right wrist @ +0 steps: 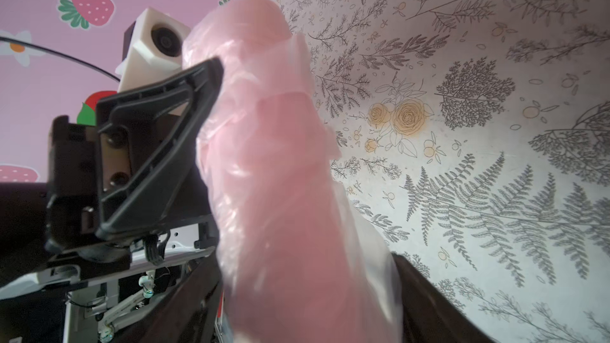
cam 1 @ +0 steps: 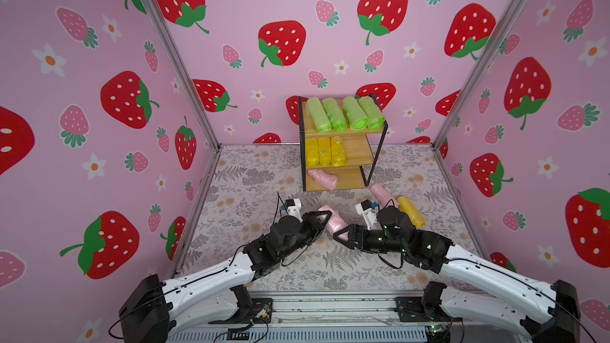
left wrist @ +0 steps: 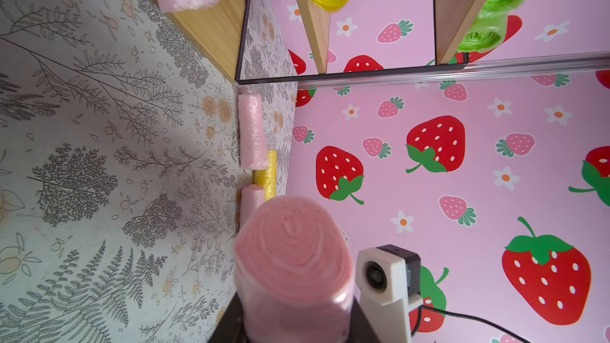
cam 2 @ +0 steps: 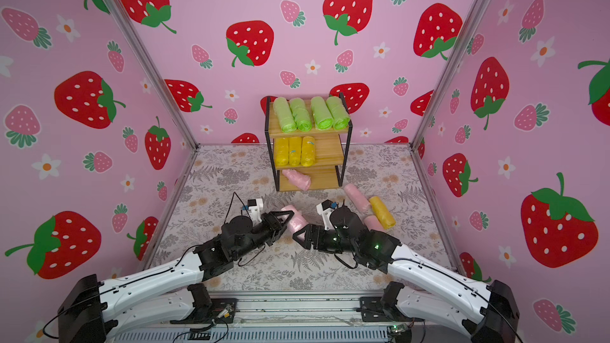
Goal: Sort the rolls of trash bags by color and place them on the shelf
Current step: Pick up the roll of trash bags from the center of the board.
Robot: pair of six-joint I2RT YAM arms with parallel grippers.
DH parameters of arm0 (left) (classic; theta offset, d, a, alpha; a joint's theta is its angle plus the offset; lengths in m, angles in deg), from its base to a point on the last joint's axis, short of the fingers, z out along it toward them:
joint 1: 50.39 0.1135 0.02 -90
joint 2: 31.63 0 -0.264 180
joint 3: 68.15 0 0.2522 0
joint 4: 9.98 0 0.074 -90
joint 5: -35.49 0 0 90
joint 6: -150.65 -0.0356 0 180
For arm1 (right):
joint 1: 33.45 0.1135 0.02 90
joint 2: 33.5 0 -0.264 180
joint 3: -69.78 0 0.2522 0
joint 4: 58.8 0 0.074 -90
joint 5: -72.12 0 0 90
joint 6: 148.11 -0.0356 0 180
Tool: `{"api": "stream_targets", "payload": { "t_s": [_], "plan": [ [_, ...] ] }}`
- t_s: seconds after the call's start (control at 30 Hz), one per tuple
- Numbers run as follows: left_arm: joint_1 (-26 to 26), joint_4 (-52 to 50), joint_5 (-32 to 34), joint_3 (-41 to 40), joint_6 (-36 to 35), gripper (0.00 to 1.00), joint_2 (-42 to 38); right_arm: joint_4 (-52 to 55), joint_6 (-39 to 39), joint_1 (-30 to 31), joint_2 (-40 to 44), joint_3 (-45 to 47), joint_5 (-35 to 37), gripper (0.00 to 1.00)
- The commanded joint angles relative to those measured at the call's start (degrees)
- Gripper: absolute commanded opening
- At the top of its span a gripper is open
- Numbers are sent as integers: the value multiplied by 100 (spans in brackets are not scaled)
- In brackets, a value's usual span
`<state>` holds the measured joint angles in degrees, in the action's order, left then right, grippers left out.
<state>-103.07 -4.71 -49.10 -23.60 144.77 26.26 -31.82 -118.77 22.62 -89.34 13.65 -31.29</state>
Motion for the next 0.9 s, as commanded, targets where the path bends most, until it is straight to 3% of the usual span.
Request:
{"api": "stream_targets", "payload": {
  "t_s": [0.0,0.03,0.17,0.43,0.47,0.5,0.53,0.57,0.6,0.63,0.87],
  "plan": [
    [-12,215,126,-23,25,0,-140,-143,-7,64,-41,-239,174,78],
    [-14,215,143,-35,25,0,-157,-144,-7,70,-67,-250,187,75],
    [-19,190,171,-47,12,0,-206,-168,-31,97,-145,-255,261,44],
    [-13,93,241,-63,-52,0,-279,-274,-213,105,-48,-129,449,2],
    [-11,92,227,-59,-74,0,-275,-328,-256,105,2,-71,515,0],
    [-5,57,207,-50,-88,13,-261,-395,-308,105,55,-3,592,0],
    [-5,-48,198,-31,-60,39,-252,-469,-352,109,122,71,691,0],
    [-11,-161,205,-8,-31,57,-256,-519,-379,106,155,124,795,0],
    [-5,-331,222,18,-15,68,-267,-555,-385,99,206,162,927,0],
    [-5,-497,241,52,-44,97,-285,-602,-359,82,228,192,1051,0],
    [2,-2071,603,493,-691,100,-811,-1510,-228,-925,-103,323,700,0]
  ]
}}
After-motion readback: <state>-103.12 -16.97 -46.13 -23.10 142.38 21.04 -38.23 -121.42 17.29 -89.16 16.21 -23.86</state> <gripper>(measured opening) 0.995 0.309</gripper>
